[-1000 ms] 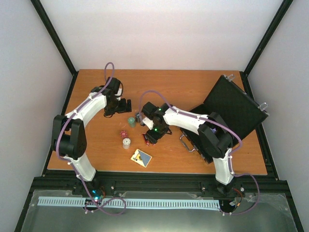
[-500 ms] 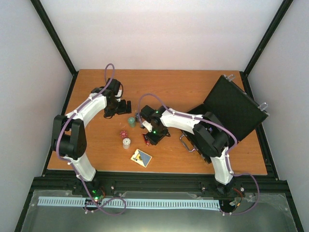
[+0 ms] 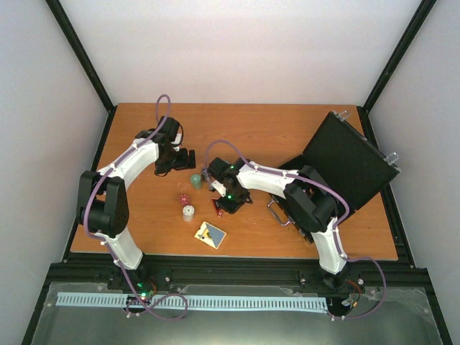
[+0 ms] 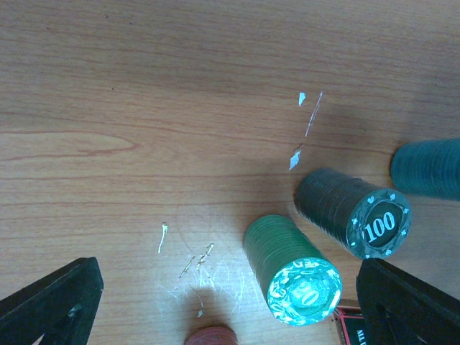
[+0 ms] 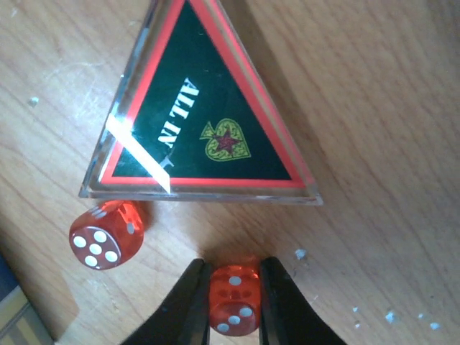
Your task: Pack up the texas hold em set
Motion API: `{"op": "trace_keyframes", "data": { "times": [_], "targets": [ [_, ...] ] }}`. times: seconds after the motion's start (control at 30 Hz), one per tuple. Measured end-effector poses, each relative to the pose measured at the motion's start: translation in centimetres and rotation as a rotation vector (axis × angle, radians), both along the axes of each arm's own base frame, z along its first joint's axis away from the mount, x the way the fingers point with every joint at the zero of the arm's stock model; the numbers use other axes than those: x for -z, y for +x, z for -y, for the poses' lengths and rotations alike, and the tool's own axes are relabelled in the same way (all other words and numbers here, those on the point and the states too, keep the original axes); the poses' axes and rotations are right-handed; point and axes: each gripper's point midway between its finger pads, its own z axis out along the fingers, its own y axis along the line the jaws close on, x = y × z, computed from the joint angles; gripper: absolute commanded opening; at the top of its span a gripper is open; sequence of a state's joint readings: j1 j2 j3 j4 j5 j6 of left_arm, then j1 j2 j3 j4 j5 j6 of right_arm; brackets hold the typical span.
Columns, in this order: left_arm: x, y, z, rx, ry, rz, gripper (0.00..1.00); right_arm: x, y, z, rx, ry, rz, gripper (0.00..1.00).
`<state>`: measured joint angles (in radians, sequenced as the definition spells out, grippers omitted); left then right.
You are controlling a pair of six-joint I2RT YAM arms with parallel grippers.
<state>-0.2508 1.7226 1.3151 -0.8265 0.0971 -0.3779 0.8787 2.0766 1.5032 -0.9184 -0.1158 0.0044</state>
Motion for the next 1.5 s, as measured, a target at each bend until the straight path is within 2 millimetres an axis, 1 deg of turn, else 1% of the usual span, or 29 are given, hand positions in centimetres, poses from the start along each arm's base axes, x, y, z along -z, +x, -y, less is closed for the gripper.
{"op": "trace_keyframes", "data": {
  "times": [0.1,0.23,0.3,0.37,0.47,0.53,0.6,0.63,0.67,0.7,0.73,0.8,0.87,0.93,1.03,1.2,1.33,1.5],
  "targets": [
    [0.0,0.0,0.0,0.0,0.0,0.0,1.0,0.0,0.1,0.1,0.007,-0.008,0.007,0.04],
    [0.0,0.0,0.0,0.0,-0.001,0.001,1.0,-0.2,0.4,0.7,0.01,-0.031,0.022,0.03],
    [0.0,0.0,0.0,0.0,-0.001,0.001,1.0,-0.8,0.6,1.3,0.021,-0.04,0.03,0.03],
    [0.1,0.0,0.0,0.0,-0.001,0.002,1.0,-2.3,1.0,1.8,0.044,-0.032,0.052,0.03],
    [0.2,0.0,0.0,0.0,-0.001,0.0,1.0,-5.5,2.6,3.4,0.105,-0.003,0.112,0.03],
    [0.2,0.0,0.1,0.001,-0.004,-0.001,1.0,-8.1,4.3,5.3,0.172,0.021,0.172,0.03],
    [0.2,0.0,0.1,0.002,-0.007,0.0,1.0,-9.5,5.5,7.8,0.24,0.027,0.211,0.03],
    [0.2,0.0,0.2,0.003,-0.01,0.001,1.0,-9.8,6.1,9.5,0.283,0.019,0.224,0.03],
    [0.2,0.0,0.2,0.004,-0.013,0.002,1.0,-9.8,6.6,11.2,0.324,0.011,0.23,0.03],
    [0.2,0.0,0.3,0.004,-0.014,0.003,1.0,-9.5,7.0,13.4,0.373,-0.013,0.232,0.03],
    [0.2,0.0,0.3,0.005,-0.017,0.003,1.0,-8.9,7.2,15.2,0.413,-0.043,0.229,0.03],
    [0.2,0.0,0.4,0.006,-0.02,0.003,1.0,-7.6,7.4,18.4,0.477,-0.101,0.216,0.03],
    [0.2,0.0,0.4,0.007,-0.022,0.003,1.0,-6.5,7.2,20.4,0.513,-0.143,0.204,0.03],
    [0.2,0.0,0.4,0.008,-0.024,0.003,1.0,-5.8,7.2,21.7,0.538,-0.171,0.199,0.03],
    [0.2,0.0,0.4,0.008,-0.024,0.002,1.0,-5.3,7.7,22.9,0.57,-0.182,0.208,0.03],
    [0.2,0.0,0.4,0.008,-0.024,0.002,1.0,-4.8,8.1,24.0,0.581,-0.201,0.23,0.03],
    [0.2,0.0,0.4,0.008,-0.024,0.001,1.0,-4.1,7.8,24.3,0.578,-0.214,0.221,0.03],
    [0.2,0.0,0.4,0.008,-0.024,0.002,1.0,-3.2,8.1,24.3,0.574,-0.222,0.218,0.03]
  ]
}}
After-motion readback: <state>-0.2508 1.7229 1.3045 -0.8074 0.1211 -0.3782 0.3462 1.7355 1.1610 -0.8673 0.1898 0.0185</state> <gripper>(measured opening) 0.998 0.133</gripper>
